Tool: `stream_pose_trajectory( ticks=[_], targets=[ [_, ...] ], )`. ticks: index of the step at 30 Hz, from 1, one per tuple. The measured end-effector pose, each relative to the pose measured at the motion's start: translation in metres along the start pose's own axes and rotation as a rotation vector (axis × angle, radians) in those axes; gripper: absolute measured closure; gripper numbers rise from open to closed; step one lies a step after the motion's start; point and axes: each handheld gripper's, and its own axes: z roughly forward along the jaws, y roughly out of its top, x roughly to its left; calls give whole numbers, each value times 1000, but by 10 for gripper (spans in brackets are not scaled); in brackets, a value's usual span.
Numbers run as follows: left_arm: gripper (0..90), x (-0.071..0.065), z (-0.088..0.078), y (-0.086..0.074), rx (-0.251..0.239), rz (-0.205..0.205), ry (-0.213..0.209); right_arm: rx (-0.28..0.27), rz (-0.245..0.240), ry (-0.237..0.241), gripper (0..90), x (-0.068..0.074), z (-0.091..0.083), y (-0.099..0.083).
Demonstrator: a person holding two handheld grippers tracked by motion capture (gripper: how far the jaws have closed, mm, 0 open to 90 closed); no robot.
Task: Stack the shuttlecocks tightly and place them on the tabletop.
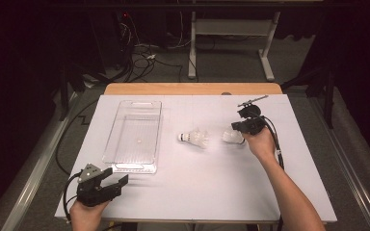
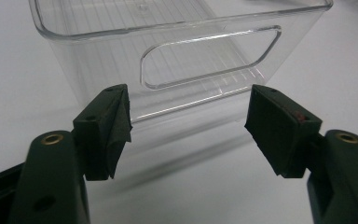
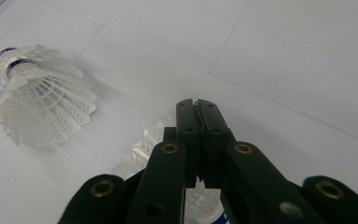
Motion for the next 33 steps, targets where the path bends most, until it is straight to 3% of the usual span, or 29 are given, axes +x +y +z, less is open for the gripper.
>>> stream_pose_trajectory(
  ticks=[33],
  targets=[
    [316, 0, 0, 0, 0, -3, -4, -64, -70, 144, 892, 31, -21, -27]
  ],
)
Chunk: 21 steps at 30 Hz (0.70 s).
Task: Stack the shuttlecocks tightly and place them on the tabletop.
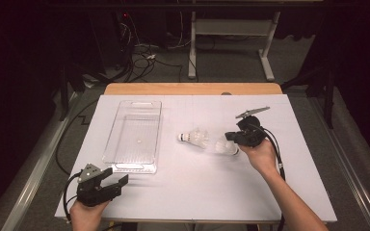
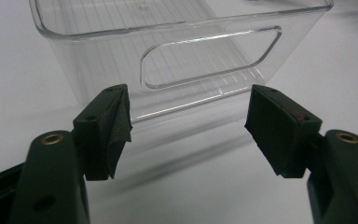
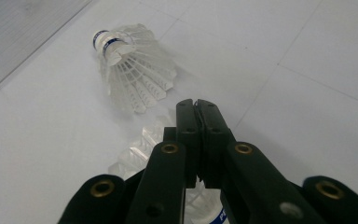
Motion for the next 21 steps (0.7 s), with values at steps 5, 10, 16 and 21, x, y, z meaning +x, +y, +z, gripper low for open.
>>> stream_pose_trajectory(
  ticks=[5, 10, 16, 21],
  targets=[
    [316, 0, 0, 0, -1, -1, 0, -3, -15, 14, 892, 7, 0, -2],
    [316, 0, 0, 0, 0, -1, 0, -4, -30, 32, 892, 14, 2, -3],
    [316, 0, 0, 0, -1, 0, 1, -6, -50, 54, 891, 24, 5, -4],
    [316, 0, 0, 0, -2, 0, 4, -3, -63, 78, 891, 31, 9, -5]
  ],
)
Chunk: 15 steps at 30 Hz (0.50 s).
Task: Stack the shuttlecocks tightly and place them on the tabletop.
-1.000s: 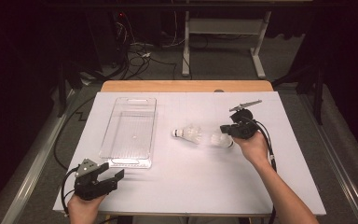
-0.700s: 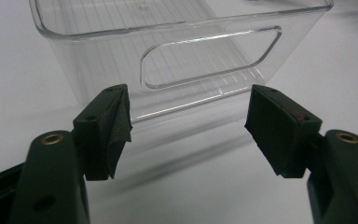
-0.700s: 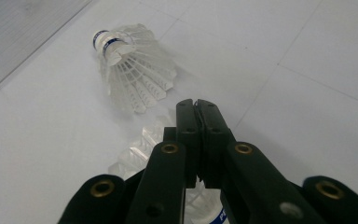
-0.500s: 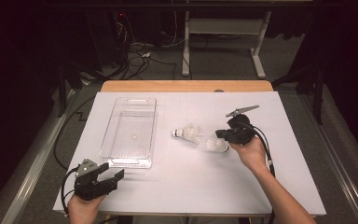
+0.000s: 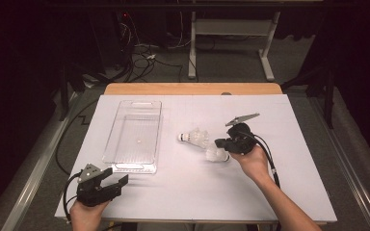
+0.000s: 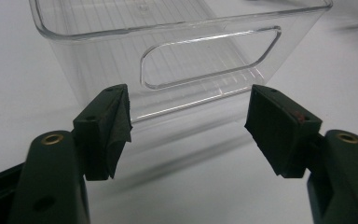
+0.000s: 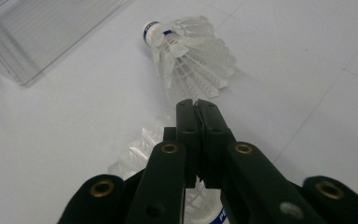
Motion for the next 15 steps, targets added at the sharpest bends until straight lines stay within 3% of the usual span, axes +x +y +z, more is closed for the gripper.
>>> stream_pose_trajectory(
  ticks=[15],
  targets=[
    [316, 0, 0, 0, 0, 0, 0, 2, -40, 52, 890, 22, 13, 5]
  ],
)
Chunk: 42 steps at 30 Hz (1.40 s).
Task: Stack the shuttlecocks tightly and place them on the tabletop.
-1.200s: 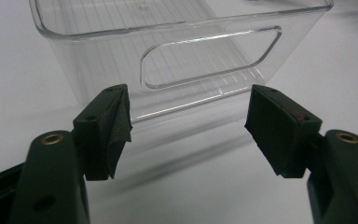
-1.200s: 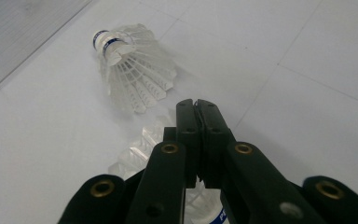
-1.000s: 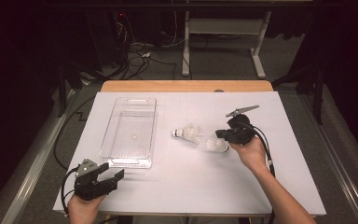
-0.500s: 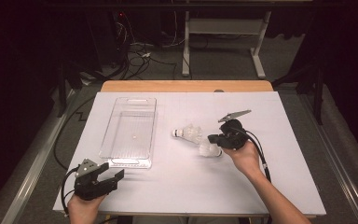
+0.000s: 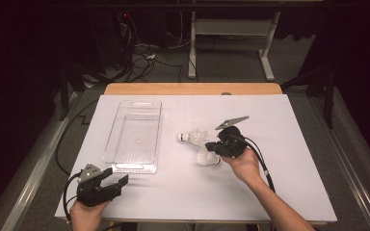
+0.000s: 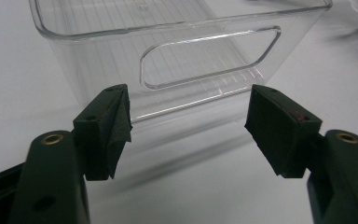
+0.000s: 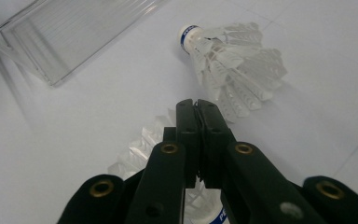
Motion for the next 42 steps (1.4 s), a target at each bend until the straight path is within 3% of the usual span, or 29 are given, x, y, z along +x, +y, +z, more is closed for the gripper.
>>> stream_pose_trajectory(
  ticks=[13, 19, 28, 42],
  targets=[
    [316, 0, 0, 0, 1, 0, -1, 3, -45, 42, 888, 21, 19, 11],
    [317, 0, 0, 0, 0, 1, -3, 3, -42, 58, 887, 27, 26, 16],
    [316, 1, 0, 0, 3, -1, -7, 6, -46, 61, 882, 28, 33, 17],
    [317, 1, 0, 0, 3, -1, -7, 5, -49, 55, 856, 27, 26, 14]
  ],
)
